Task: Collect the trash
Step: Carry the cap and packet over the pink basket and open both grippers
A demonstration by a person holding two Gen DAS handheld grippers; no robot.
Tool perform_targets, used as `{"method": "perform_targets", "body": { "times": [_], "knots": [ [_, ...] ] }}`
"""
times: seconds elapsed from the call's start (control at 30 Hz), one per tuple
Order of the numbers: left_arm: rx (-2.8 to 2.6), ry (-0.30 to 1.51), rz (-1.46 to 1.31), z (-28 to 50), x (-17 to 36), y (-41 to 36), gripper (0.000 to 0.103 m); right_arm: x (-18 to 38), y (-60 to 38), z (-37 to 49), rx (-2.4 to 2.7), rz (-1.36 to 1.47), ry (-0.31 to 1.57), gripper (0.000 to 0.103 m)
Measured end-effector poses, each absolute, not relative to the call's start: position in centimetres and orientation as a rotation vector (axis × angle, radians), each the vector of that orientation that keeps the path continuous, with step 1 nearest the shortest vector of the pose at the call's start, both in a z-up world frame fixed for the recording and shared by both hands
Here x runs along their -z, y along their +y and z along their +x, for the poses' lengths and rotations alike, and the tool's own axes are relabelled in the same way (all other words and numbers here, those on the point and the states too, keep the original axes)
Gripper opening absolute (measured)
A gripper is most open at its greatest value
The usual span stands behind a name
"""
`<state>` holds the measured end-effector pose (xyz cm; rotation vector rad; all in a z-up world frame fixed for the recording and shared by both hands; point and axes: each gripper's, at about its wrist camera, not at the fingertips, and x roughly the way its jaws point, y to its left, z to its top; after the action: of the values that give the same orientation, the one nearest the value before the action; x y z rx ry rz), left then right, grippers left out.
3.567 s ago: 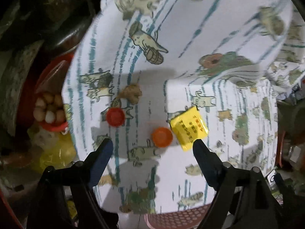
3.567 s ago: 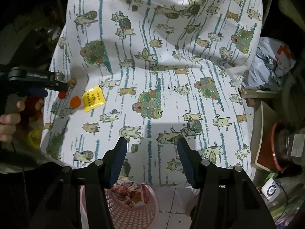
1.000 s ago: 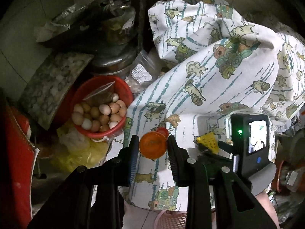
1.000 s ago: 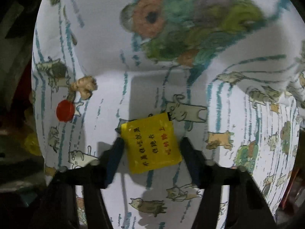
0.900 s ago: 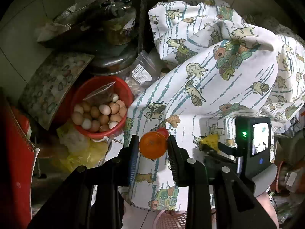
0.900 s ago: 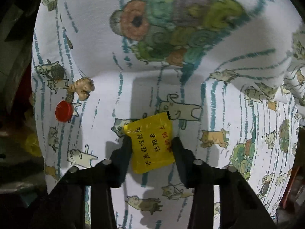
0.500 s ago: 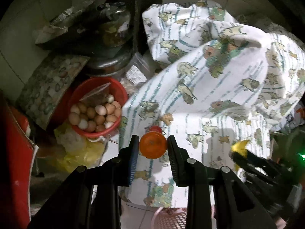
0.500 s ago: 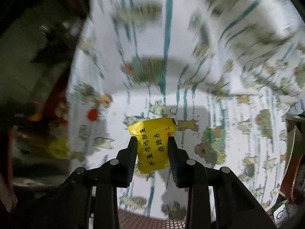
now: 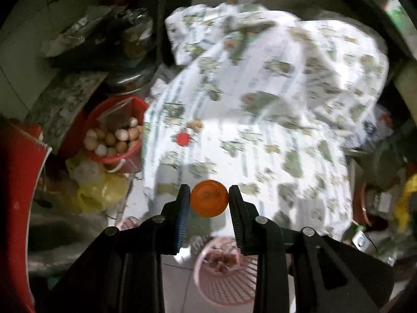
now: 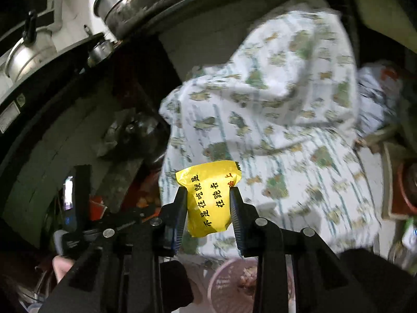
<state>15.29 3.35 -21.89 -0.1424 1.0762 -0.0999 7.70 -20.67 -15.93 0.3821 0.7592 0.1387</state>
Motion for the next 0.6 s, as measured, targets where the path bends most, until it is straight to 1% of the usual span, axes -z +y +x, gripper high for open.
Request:
{"method": "perform_targets", "body": {
  "times": [0.1,0.2,0.33,0.4,0.6],
  "knots": [
    [0.131,1.049,-0.165,12.6,21.2,2.0,0.029,17.6,-21.9,5.6,-0.120,0.453,0.784,0.034],
    [0.167,1.066,-0.179,11.1,22.3,0.9,0.029,20.3,-22.5,5.0,-0.114,0.496,0.852,0.034],
    [0.203,1.145,-0.139,10.7,26.2,-0.8,0.029,24.4,-22.9,5.0,-0.089,0.504,0.931,0.034],
    [0.234,1.223,-0.121,11.0,28.4,-1.8,0.029,26.5,-23.1,5.2,-0.087,0.527,0.979,0.034],
    [0.268,1.335,-0.074,11.0,32.7,-4.3,0.029,33.9,-23.9,6.2,-0.031,0.621,1.163,0.035]
  ]
}}
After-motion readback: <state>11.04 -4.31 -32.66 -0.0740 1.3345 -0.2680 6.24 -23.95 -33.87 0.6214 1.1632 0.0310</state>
